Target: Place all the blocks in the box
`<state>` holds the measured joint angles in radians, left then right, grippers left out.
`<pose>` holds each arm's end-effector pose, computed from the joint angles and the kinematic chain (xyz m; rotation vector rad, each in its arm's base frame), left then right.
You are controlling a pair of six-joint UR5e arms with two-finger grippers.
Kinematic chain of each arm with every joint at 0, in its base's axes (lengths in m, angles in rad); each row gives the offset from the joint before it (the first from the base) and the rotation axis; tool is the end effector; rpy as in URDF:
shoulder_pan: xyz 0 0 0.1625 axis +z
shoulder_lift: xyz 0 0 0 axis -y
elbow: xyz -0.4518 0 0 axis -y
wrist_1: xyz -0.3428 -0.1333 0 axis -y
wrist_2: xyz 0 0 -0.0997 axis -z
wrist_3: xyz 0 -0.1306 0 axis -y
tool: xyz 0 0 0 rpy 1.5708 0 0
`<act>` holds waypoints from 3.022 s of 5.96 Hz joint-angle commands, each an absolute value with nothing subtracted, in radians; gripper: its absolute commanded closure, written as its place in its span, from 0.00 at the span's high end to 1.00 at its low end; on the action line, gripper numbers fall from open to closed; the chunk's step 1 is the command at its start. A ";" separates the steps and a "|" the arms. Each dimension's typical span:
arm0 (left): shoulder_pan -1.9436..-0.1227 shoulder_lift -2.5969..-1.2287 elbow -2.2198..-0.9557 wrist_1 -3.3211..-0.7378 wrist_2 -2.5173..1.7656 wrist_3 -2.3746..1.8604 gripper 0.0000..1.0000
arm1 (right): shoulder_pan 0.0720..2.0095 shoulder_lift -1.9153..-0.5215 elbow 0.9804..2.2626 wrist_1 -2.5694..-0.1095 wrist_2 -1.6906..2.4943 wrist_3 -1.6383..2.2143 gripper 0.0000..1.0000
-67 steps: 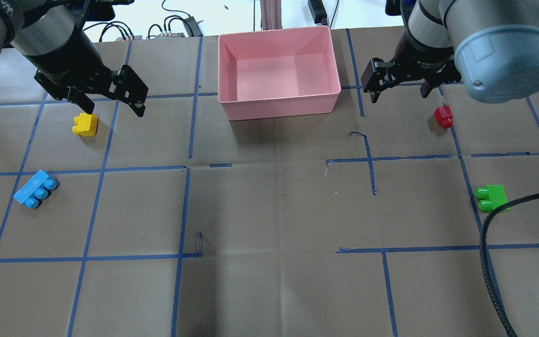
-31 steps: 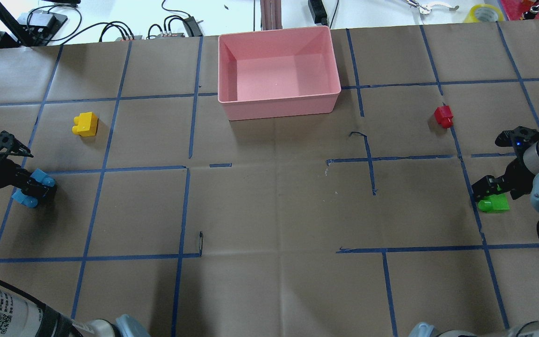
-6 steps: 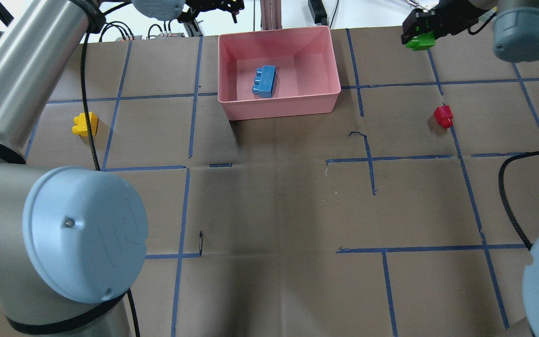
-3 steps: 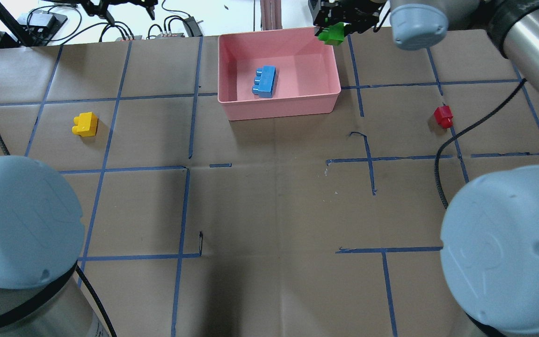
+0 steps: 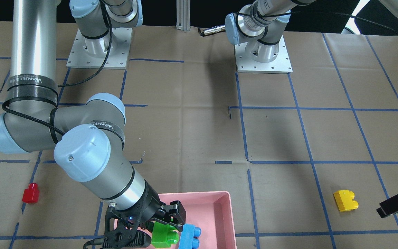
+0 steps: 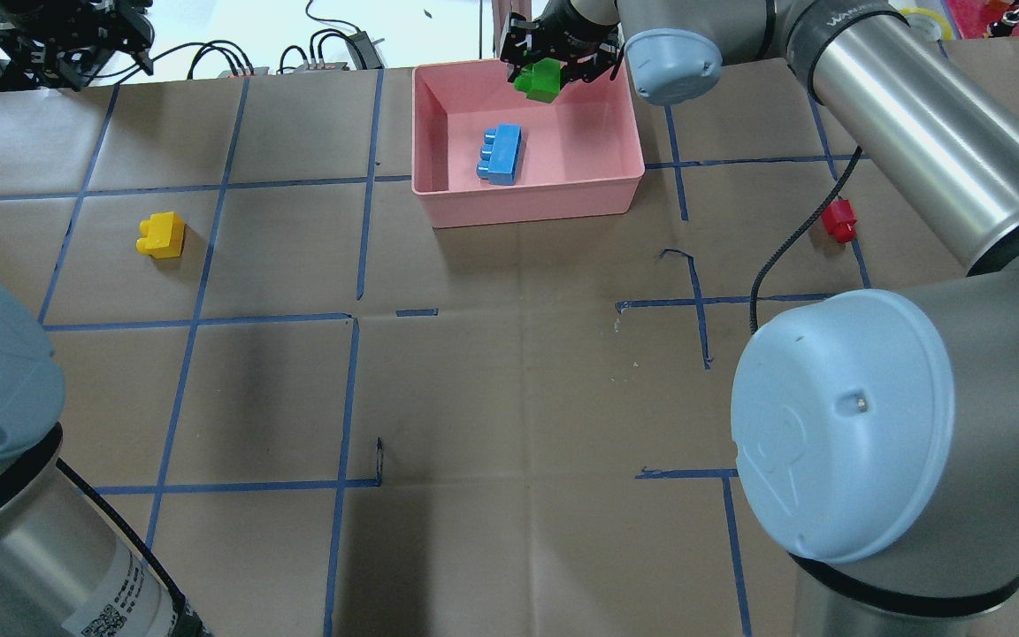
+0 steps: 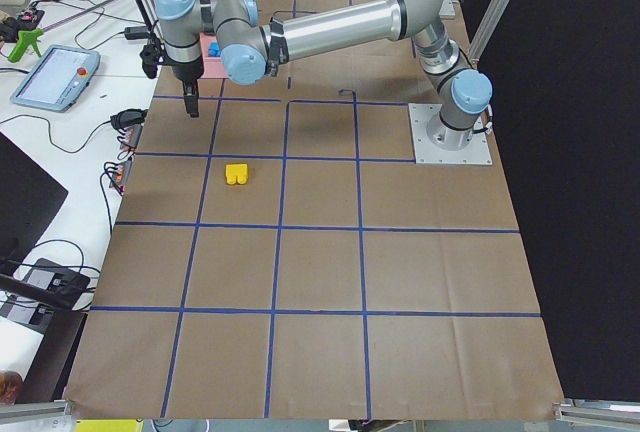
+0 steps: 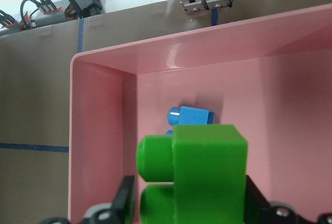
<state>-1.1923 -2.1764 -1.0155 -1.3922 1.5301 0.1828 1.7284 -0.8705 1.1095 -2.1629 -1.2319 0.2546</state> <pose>0.1355 -0.7157 0.4000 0.3018 -3.1164 0.2109 0.2939 -0.7232 0.3457 0.0489 2.7163 -0.3791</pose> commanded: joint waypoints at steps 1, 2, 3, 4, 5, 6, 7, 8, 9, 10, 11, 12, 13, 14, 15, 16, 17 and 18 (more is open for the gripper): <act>-1.128 -2.195 -1.079 -1.355 1.531 0.309 0.99 | 1.732 -0.868 1.108 -2.161 -1.236 0.250 1.00; -1.112 -2.194 -1.179 -1.254 1.494 0.316 0.99 | 1.730 -0.883 1.121 -2.158 -1.235 0.247 1.00; -1.114 -2.191 -1.294 -1.124 1.487 0.324 0.99 | 1.714 -0.902 1.130 -2.140 -1.255 0.217 1.00; -1.115 -2.183 -1.409 -1.000 1.488 0.343 0.99 | 1.674 -0.949 1.140 -2.073 -1.278 0.112 1.00; -1.111 -2.193 -1.475 -0.895 1.488 0.386 0.99 | 1.610 -1.019 1.149 -1.893 -1.336 -0.031 1.00; -1.112 -2.195 -1.508 -0.887 1.486 0.388 0.99 | 1.547 -1.082 1.154 -1.782 -1.421 -0.199 0.99; -1.112 -2.197 -1.526 -0.887 1.486 0.397 0.99 | 1.508 -1.106 1.193 -1.786 -1.518 -0.259 0.99; -1.112 -2.204 -1.551 -0.885 1.486 0.406 0.99 | 1.467 -1.129 1.269 -1.830 -1.522 -0.303 0.98; -1.111 -2.216 -1.557 -0.856 1.488 0.431 0.99 | 1.415 -1.150 1.370 -1.955 -1.520 -0.387 0.98; -1.109 -2.229 -1.557 -0.839 1.488 0.442 0.99 | 1.344 -1.170 1.478 -2.053 -1.513 -0.432 0.97; -1.109 -2.229 -1.557 -0.838 1.488 0.443 0.99 | 1.289 -1.167 1.571 -2.165 -1.508 -0.472 0.97; -1.109 -2.229 -1.557 -0.838 1.488 0.443 0.99 | 1.257 -1.167 1.642 -2.187 -1.509 -0.471 0.96; -1.108 -2.229 -1.557 -0.838 1.488 0.443 0.90 | 1.243 -1.155 1.717 -2.333 -1.509 -0.472 0.96; -1.108 -2.229 -1.552 -0.838 1.488 0.446 0.66 | 1.215 -1.141 1.774 -2.411 -1.506 -0.471 0.96; -1.108 -2.227 -1.551 -0.838 1.486 0.448 0.49 | 1.201 -1.125 1.793 -2.417 -1.506 -0.471 0.96; -1.108 -2.223 -1.548 -0.841 1.486 0.446 0.36 | 1.183 -1.099 1.793 -2.421 -1.506 -0.472 0.96; -1.108 -2.211 -1.522 -0.856 1.488 0.445 0.31 | 1.180 -1.085 1.793 -2.439 -1.506 -0.471 0.96; -1.121 -2.171 -1.493 -0.886 1.488 0.440 0.31 | 1.181 -1.071 1.793 -2.460 -1.506 -0.469 0.96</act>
